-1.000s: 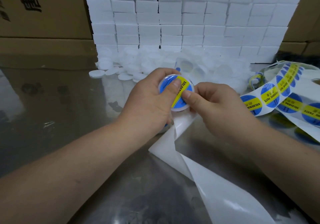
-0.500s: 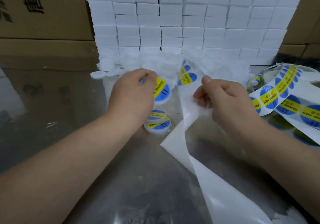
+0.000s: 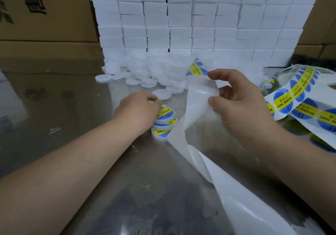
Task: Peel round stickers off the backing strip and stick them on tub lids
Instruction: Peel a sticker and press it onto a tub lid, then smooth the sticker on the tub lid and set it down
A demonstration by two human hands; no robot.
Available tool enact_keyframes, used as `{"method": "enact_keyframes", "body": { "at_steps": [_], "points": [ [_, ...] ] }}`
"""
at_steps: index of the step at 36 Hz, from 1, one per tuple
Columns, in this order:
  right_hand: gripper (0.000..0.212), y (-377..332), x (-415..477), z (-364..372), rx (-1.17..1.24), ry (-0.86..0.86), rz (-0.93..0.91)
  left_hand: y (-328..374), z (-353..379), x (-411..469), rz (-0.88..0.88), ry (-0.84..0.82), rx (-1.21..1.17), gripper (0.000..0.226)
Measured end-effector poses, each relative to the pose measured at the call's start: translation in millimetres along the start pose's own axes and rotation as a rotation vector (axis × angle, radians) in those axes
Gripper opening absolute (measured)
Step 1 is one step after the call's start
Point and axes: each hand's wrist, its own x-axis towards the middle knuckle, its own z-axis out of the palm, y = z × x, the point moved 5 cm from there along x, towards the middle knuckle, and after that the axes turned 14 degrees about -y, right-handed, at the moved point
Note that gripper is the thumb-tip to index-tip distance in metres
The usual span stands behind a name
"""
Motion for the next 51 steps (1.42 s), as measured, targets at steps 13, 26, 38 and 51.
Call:
{"method": "enact_keyframes", "body": {
  "at_steps": [13, 26, 38, 51],
  "points": [
    [0.042, -3.7, 0.8, 3.0, 0.012, -0.037, -0.069, 49.4, 1.8, -36.1, 0.433, -0.128, -0.626, 0.039],
    [0.025, 8.2, 7.6, 4.2, 0.561, -0.087, 0.179, 56.1, 13.9, -40.5, 0.478, -0.252, -0.615, 0.036],
    [0.036, 9.3, 5.5, 16.7, 0.883, -0.177, 0.35, 55.6, 23.1, -42.8, 0.412, -0.345, -0.364, 0.03],
    [0.042, 14.7, 7.6, -31.0, 0.458, 0.365, 0.28, 32.9, -6.4, -19.8, 0.329, 0.015, -0.347, 0.03]
  ]
}}
